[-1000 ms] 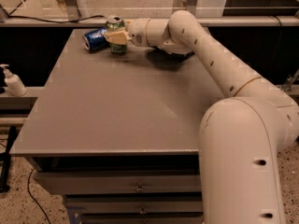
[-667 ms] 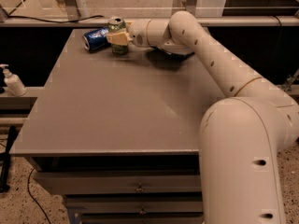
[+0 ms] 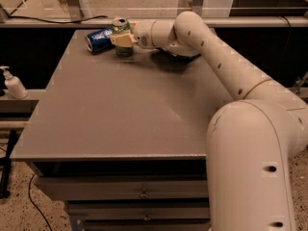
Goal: Move green can near pepsi can
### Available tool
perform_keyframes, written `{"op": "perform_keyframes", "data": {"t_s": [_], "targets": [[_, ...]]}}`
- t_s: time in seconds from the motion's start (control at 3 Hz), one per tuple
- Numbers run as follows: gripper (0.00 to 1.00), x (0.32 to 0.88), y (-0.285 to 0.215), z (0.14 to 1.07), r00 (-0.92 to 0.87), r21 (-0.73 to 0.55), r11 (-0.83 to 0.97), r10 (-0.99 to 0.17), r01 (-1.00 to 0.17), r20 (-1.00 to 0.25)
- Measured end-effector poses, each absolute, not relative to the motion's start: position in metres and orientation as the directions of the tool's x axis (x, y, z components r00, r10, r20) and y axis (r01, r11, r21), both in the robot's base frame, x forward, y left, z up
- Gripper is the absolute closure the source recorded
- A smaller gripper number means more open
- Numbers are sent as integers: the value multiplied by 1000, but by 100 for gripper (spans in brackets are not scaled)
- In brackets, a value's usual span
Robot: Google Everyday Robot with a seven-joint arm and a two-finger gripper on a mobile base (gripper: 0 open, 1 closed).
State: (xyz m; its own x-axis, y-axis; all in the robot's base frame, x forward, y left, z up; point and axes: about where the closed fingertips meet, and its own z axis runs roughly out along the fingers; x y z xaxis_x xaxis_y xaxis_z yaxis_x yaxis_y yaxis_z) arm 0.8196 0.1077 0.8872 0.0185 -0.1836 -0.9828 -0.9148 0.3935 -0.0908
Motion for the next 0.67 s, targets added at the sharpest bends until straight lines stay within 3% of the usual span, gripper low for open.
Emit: {"op": "perform_keyframes", "data": {"t_s": [0.33, 0.67], "targets": [[13, 819, 107, 886, 23, -96, 393, -187, -914, -982], [0, 818, 107, 884, 24, -97, 392, -188, -915, -982]]}}
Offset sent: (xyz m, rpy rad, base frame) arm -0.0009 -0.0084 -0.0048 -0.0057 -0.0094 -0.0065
